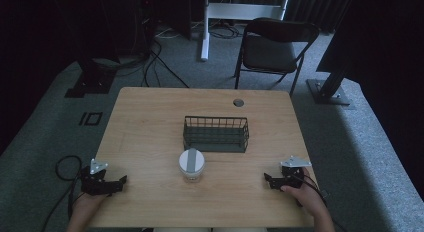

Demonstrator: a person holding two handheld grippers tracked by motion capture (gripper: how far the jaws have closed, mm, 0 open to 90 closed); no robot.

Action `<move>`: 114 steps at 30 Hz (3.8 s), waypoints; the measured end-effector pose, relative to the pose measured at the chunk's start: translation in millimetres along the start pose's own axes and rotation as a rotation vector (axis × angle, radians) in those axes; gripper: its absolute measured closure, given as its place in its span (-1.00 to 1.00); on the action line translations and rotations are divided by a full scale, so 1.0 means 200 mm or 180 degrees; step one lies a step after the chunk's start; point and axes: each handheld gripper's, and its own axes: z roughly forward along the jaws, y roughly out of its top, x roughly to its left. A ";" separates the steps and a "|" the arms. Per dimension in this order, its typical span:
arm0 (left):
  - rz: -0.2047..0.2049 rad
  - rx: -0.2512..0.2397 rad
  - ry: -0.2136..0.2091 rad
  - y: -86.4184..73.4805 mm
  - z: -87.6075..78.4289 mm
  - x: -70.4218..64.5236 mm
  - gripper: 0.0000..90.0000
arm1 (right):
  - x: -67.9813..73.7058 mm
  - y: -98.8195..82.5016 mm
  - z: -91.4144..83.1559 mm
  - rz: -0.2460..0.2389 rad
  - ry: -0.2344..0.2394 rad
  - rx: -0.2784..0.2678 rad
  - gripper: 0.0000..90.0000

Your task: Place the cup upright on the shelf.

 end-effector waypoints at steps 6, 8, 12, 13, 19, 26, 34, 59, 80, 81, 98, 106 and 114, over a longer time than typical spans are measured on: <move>-0.0001 -0.0001 0.0000 0.00 0.00 0.00 -1.00 | 0.00 0.00 0.00 0.0087 -0.0023 -0.0030 -0.71; 0.0000 -0.0001 0.0000 0.00 0.00 0.00 -1.00 | 0.00 0.01 0.00 0.0077 -0.0052 -0.0027 -0.71; 0.0000 -0.0001 0.0000 0.00 0.00 0.00 -1.00 | 0.01 0.02 0.00 0.0071 -0.0033 -0.0030 -0.71; 0.0000 -0.0001 0.0000 0.00 0.00 0.00 -1.00 | 0.01 0.03 0.00 0.0061 -0.0027 -0.0042 -0.71; -0.0001 0.0000 0.0000 0.00 0.00 0.00 -1.00 | 0.03 0.06 0.00 -0.0022 0.0016 -0.0079 -0.71; 0.0000 -0.0001 0.0000 0.00 0.00 0.00 -1.00 | 0.07 0.11 -0.01 -0.0075 0.0095 -0.0130 -0.70; 0.0001 0.0001 0.0000 0.00 0.00 0.00 -1.00 | 0.10 0.14 0.01 -0.0112 0.0199 -0.0181 -0.70; 0.0000 0.0000 0.0000 0.00 0.00 0.00 -1.00 | 0.27 0.25 0.06 -0.0278 0.0533 -0.0308 -0.68; -0.0004 0.0001 0.0004 0.00 0.00 0.00 -1.00 | 0.44 0.28 0.15 -0.0422 0.0844 -0.0319 -0.68; -0.0004 0.0001 0.0005 0.00 0.00 0.00 -1.00 | 0.45 0.28 0.15 -0.0448 0.0871 -0.0310 -0.68; -0.0004 0.0001 0.0004 0.00 0.00 0.00 -1.00 | 0.59 0.34 0.19 -0.0601 0.1110 -0.0412 -0.68; -0.0001 0.0002 0.0002 0.00 0.00 0.00 -1.00 | 0.66 0.36 0.21 -0.0687 0.1233 -0.0446 -0.68; -0.0001 0.0002 0.0002 0.00 0.00 0.00 -1.00 | 0.76 0.38 0.25 -0.0820 0.1372 -0.0486 -0.68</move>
